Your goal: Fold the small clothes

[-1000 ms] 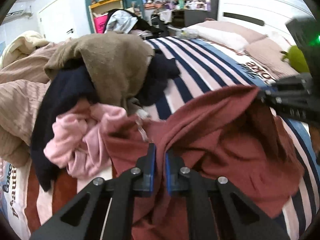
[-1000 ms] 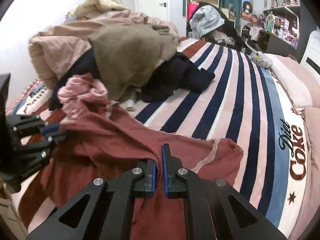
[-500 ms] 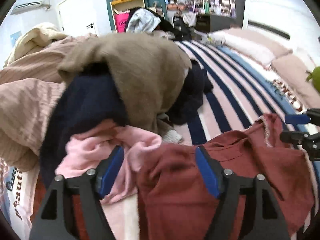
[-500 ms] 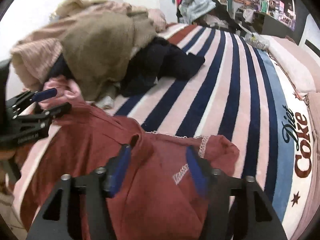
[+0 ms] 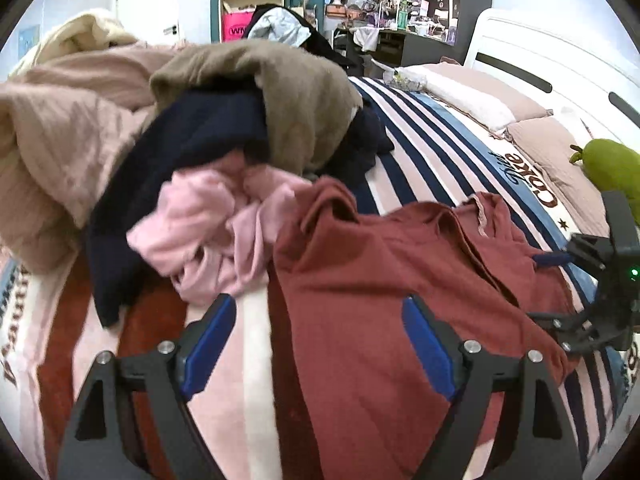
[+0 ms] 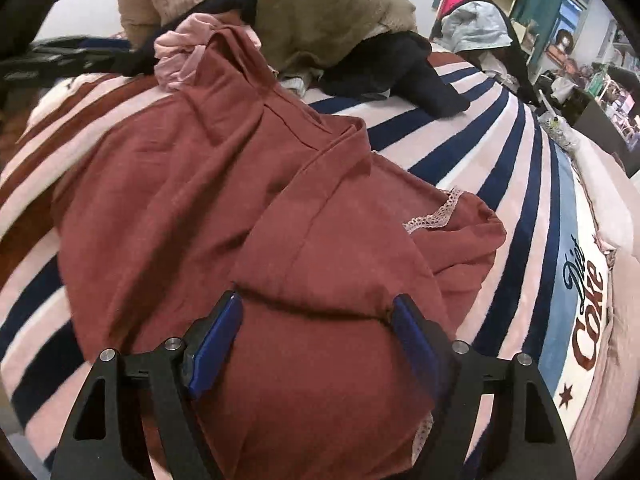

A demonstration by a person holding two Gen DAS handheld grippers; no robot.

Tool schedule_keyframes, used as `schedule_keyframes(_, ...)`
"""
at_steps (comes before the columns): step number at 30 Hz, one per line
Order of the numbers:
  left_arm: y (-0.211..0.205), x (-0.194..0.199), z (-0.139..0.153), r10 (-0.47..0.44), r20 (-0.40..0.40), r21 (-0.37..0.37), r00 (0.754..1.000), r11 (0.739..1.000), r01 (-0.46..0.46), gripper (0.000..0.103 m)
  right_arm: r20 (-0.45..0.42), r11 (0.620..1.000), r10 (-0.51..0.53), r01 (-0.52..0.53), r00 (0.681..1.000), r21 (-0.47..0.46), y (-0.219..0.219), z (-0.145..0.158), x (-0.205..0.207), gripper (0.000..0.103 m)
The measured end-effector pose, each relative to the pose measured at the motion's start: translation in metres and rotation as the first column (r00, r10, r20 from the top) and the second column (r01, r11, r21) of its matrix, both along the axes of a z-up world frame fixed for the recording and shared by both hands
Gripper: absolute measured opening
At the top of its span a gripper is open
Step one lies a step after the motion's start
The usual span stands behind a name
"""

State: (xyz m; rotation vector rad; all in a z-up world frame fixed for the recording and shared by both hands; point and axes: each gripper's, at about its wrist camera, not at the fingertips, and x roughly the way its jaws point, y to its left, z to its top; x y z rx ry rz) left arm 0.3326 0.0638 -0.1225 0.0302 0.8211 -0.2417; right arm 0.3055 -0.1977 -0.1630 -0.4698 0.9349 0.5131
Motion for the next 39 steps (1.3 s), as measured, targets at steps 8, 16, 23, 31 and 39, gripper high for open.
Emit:
schedule_keyframes(8,0.005,-0.006,-0.006,0.018,-0.007,-0.046,1.0,0.999,-0.019,0.083,0.059,0.992,-0.124,0.123,0.99,0.033,0.003,0.002,0.034,0.002)
schedule_keyframes(16,0.003,-0.003,-0.017,0.011,-0.018,-0.057,1.0,0.998,-0.012,0.083,0.06,0.904,-0.399,0.382,0.915,0.193,-0.053,0.021,0.079,0.001)
schedule_keyframes(23,0.007,0.005,-0.026,0.041,-0.03,-0.049,0.999,0.998,-0.042,0.083,0.038,0.856,-0.512,0.505,0.858,0.112,-0.069,0.002,0.109,0.003)
schedule_keyframes(31,0.012,0.034,-0.032,0.084,-0.057,-0.073,0.995,0.993,-0.088,0.086,0.007,0.826,-0.535,0.521,0.845,0.215,-0.08,0.022,0.08,0.049)
schedule_keyframes(39,0.015,0.001,-0.036,0.023,-0.109,-0.156,0.994,0.987,-0.04,0.086,-0.04,0.867,-0.407,0.399,0.913,0.299,-0.066,0.033,-0.002,0.059)
